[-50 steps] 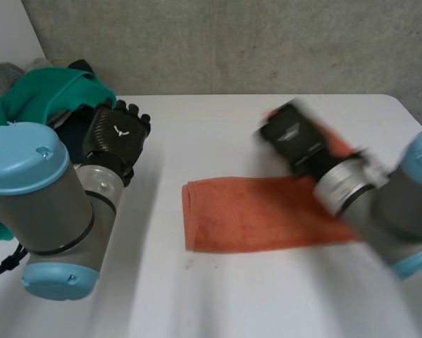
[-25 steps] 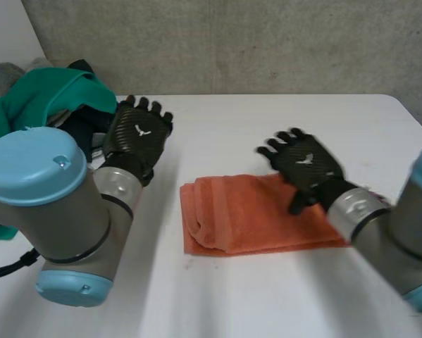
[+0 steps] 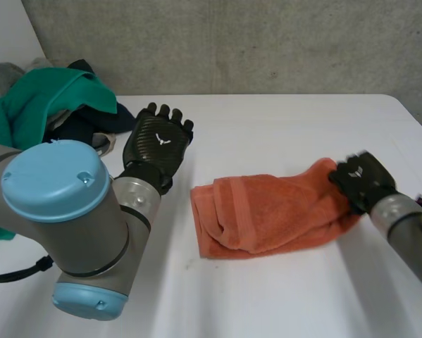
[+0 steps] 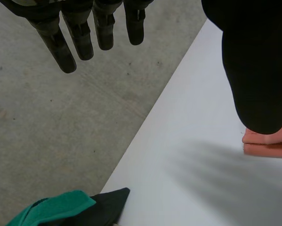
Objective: Fold the laundry.
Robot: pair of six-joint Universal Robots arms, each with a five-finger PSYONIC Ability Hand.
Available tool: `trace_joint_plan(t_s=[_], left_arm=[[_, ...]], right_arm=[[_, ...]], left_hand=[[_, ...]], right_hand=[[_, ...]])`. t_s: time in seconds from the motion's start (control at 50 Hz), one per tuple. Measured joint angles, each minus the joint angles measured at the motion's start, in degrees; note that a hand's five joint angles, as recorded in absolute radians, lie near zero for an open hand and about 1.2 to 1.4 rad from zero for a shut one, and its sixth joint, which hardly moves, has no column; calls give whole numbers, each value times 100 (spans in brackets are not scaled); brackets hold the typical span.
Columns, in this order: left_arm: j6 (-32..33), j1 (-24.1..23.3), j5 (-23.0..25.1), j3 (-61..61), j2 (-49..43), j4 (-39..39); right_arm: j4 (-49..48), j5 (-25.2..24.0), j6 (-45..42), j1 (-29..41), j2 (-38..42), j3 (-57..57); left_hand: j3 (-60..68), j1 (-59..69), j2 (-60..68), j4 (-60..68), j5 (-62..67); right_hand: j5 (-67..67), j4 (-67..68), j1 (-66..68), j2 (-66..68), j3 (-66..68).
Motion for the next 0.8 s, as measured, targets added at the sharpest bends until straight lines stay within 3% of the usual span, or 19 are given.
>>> trace_joint_plan(t_s=[0.12, 0.28, 0.36, 0.4, 0.44, 0.58, 0.66, 0.8], left_arm=[[-9, 83, -21, -141, 264, -2], [-23, 269, -14, -376, 469, 1], [-135, 306, -7, -379, 471, 5], [-265, 302, -3, -331, 456, 6], [-405, 292, 1, -257, 441, 7], [-1471, 167, 182, 437, 174, -16], [-2114, -24, 566, 943, -198, -85], [-2714, -410, 1084, 1734, -1128, -450]], right_arm=[[-239, 28, 67, 1489, -159, -381], [-486, -46, 95, 2954, 469, -658], [-506, 115, 342, 3162, 744, -825], [-472, 240, 670, 3130, 750, -878], [-421, 324, 1019, 3034, 664, -903], [299, 218, 3733, 1802, -414, -851], [826, -47, 4699, 1115, -715, -859], [1657, -350, 4998, 400, -502, -1102]], left_hand=[[0, 0, 0, 0, 1], [-1, 0, 0, 0, 1], [0, 0, 0, 0, 1], [0, 0, 0, 0, 2], [0, 0, 0, 0, 1], [0, 0, 0, 0, 1], [0, 0, 0, 0, 1], [0, 0, 0, 0, 1]], right_hand=[[93, 2, 189, 36, 0], [-117, -334, 83, -109, -293], [-3976, -4073, -3714, -4075, -4137], [-5208, -5379, -4618, -5243, -5360], [-5395, -5591, -4646, -5394, -5559], [-5410, -5651, -4646, -5399, -5608], [-5410, -5651, -4646, -5399, -5608], [-5410, -5651, -4646, -5399, -5608]])
